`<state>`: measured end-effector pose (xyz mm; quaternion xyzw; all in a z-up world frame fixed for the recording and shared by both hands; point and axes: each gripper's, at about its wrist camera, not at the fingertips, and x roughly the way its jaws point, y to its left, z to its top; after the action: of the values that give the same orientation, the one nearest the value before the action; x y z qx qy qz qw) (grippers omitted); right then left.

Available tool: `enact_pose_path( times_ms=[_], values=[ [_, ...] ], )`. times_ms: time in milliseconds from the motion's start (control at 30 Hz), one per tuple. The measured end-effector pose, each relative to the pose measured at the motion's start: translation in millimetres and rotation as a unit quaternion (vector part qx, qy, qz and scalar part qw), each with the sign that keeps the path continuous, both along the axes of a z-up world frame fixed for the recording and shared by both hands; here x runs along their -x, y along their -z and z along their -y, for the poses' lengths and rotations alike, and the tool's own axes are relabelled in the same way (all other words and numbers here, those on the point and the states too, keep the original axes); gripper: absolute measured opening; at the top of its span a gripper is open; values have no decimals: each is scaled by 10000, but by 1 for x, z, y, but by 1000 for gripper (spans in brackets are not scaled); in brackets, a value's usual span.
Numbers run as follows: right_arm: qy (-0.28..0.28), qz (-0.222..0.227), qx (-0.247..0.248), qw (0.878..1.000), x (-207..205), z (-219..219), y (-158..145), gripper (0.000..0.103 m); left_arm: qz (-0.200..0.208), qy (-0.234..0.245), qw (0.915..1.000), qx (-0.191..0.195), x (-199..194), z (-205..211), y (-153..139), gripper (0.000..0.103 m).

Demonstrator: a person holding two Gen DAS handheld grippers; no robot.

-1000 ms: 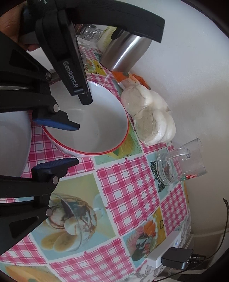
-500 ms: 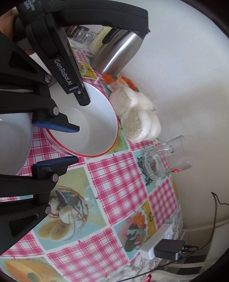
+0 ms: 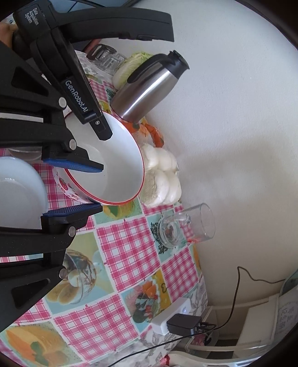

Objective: Organize plates and bowls
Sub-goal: 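Close both grippers on the red-rimmed bowl's rim, then lift and carry the red-rimmed bowl onto the floral plate in the basin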

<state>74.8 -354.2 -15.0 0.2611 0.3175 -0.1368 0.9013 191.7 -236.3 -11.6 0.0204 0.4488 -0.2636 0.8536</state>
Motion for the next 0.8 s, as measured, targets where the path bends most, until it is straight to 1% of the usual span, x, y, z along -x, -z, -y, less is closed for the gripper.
enact_pose_path(
  times_ms=[200,333,467,667,800],
  values=[
    [-297,84,50,9995,-4,-18,-7,30,67,-326,9993,164,5,-29,-8,14],
    [-544,104,63,9984,-8,-36,-9,30,166,-589,9981,105,11,-51,-12,14],
    [-776,58,156,9968,-14,-56,-10,30,223,-880,9957,208,17,-78,-16,14],
    [-1054,-42,212,9942,-20,-83,-9,30,118,-1177,9926,271,23,-109,-14,14],
    [-1202,-72,226,9925,-20,-100,-14,30,-15,-1330,9902,424,28,-132,-15,14]
  ],
)
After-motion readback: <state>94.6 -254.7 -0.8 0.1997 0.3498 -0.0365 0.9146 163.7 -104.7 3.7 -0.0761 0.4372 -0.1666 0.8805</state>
